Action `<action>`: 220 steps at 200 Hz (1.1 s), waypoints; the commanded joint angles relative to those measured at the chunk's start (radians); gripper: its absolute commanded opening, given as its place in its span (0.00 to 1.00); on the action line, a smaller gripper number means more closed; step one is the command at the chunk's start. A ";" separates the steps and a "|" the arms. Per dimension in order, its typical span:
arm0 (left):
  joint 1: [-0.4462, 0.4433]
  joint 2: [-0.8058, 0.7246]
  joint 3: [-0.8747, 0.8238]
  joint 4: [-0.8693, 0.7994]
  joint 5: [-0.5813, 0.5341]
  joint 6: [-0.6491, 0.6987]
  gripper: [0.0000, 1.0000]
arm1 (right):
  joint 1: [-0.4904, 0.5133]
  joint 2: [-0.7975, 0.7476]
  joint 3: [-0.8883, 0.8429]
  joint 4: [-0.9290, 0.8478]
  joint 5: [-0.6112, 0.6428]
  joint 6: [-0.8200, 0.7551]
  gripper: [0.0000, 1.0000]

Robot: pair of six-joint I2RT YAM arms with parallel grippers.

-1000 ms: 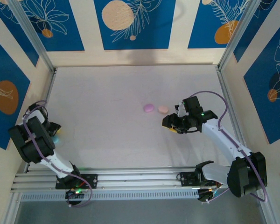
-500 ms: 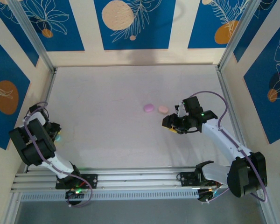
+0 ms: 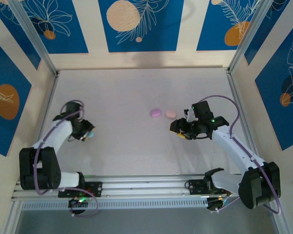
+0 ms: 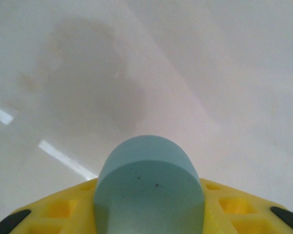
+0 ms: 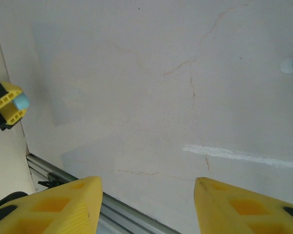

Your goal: Insert wireless bluetooth earbuds into charging case

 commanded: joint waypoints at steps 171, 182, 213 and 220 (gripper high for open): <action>-0.746 0.384 0.277 0.037 -0.034 -0.455 0.86 | 0.151 -0.021 -0.079 0.133 0.141 0.028 0.53; -0.742 0.352 0.283 0.015 -0.073 -0.434 0.93 | 0.180 -0.019 -0.087 0.163 0.171 0.017 0.53; -0.721 0.230 0.311 -0.103 -0.262 -0.338 1.00 | 0.285 0.000 -0.111 0.293 0.243 -0.030 0.53; -0.710 0.194 0.310 -0.133 -0.319 -0.311 1.00 | 0.321 0.009 -0.118 0.335 0.256 -0.065 0.53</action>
